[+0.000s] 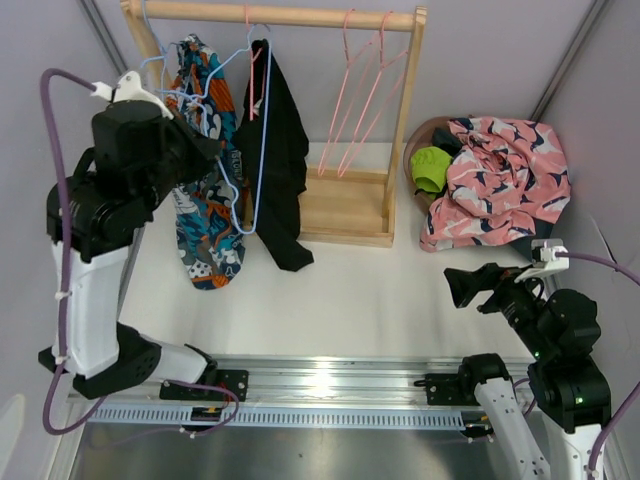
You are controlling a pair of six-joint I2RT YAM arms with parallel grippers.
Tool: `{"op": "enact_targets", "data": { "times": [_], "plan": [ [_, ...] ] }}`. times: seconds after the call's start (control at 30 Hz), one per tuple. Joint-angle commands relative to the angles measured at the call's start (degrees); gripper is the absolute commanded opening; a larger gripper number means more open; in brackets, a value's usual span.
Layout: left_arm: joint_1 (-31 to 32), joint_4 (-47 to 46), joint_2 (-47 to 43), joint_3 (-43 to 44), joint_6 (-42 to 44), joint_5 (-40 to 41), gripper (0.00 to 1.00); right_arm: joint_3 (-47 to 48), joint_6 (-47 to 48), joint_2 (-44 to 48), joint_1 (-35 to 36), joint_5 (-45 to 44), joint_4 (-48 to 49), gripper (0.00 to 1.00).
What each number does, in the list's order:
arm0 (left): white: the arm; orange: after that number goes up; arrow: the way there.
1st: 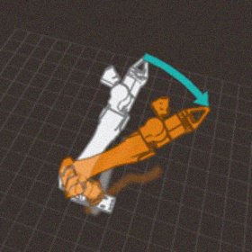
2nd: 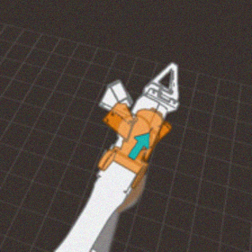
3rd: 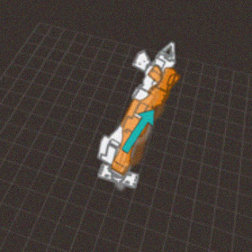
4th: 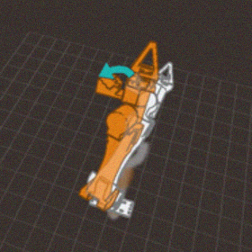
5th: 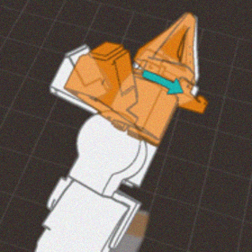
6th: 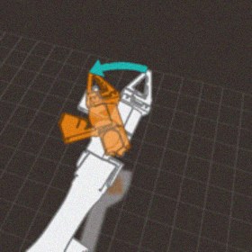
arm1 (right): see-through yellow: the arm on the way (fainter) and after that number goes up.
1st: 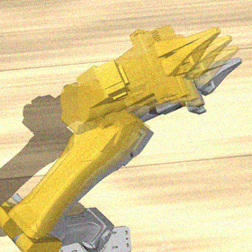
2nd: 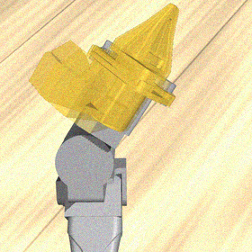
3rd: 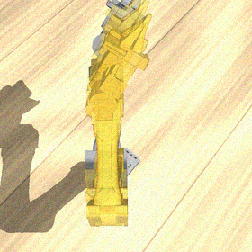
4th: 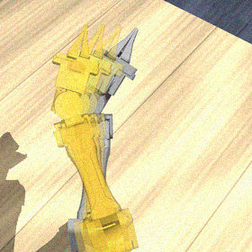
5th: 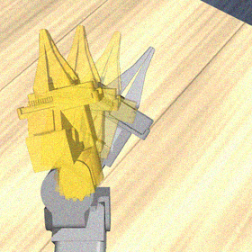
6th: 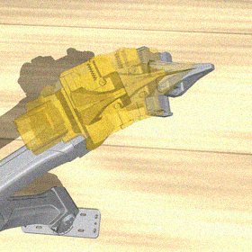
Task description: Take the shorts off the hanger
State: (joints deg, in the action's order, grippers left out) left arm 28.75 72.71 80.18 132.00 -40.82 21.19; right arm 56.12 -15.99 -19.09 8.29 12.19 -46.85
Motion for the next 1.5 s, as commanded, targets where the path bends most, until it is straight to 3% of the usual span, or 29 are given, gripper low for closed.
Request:
{"op": "enact_targets", "data": {
  "times": [0.0,0.13,0.27,0.43,0.87,1.33,1.47],
  "plan": [
    [0.3,-1.0,0.7,0.3,2.1,-0.2,0.00,0.0,0.5,1.3,-0.5,0.8,1.1,0.99],
    [2.3,-3.2,2.3,2.3,4.2,-1.7,0.00,0.0,0.5,2.1,-0.5,0.3,0.5,0.99],
    [9.0,-6.8,7.1,6.9,12.3,-2.0,0.00,0.0,0.5,2.6,-0.4,0.0,0.5,0.99],
    [14.2,-7.1,16.1,13.5,21.4,3.2,0.00,0.0,0.5,3.2,-0.4,-0.2,0.4,0.99],
    [14.7,-14.7,21.4,16.4,29.7,11.7,0.00,-0.9,0.3,4.7,0.5,-0.7,1.3,0.99],
    [14.3,-35.8,28.9,17.1,42.7,16.9,0.00,-1.3,0.3,5.2,0.5,-0.6,1.9,0.99],
    [12.2,-39.7,30.7,17.8,42.6,15.9,0.00,-1.4,0.3,5.2,0.5,-0.5,1.9,1.00]
  ]
}}
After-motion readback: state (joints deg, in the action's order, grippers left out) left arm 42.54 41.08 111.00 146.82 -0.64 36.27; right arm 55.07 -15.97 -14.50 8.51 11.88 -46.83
